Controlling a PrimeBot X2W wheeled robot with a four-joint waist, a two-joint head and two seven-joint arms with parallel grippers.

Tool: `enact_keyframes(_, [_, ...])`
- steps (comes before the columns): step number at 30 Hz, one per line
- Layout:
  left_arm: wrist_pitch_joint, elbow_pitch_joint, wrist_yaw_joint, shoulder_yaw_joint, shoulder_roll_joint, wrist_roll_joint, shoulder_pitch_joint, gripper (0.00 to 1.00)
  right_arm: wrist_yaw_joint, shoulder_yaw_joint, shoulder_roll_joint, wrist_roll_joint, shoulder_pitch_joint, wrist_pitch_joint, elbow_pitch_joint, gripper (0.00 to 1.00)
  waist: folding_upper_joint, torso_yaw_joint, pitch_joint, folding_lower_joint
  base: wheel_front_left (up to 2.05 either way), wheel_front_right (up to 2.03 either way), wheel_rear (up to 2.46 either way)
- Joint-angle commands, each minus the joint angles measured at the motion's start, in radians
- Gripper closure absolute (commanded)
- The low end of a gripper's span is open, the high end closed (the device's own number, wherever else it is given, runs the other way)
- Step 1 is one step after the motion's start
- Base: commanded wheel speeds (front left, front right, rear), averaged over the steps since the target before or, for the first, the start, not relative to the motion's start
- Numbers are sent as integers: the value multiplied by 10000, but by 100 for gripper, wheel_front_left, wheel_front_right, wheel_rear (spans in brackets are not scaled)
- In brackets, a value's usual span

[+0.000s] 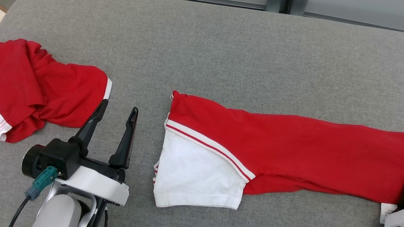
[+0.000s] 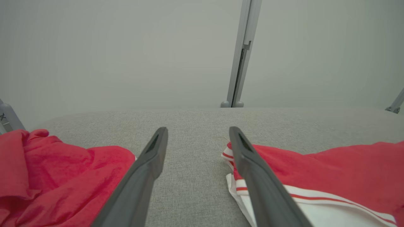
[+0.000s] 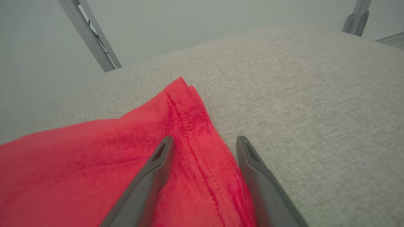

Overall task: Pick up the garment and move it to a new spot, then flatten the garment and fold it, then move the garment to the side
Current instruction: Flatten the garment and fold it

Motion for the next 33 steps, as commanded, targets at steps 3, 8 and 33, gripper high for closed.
enact_keyframes(3, [-1, 32, -62, 12, 22, -139, -119, 0, -19, 10, -147, 19, -179, -29, 549, 0, 0, 40, 21, 0, 0, 0, 0])
enact_keyframes(8, [-1, 73, -53, 49, 20, -243, -148, 0, -19, 150, -156, 208, -401, 70, 1379, 0, 0, 38, 33, 0, 0, 0, 0])
enact_keyframes(33, [-1, 329, -25, 170, 22, -586, 235, 0, -19, -1334, -1983, -1147, -723, -52, 1063, 100, 0, -231, -779, 0, 0, 0, 0])
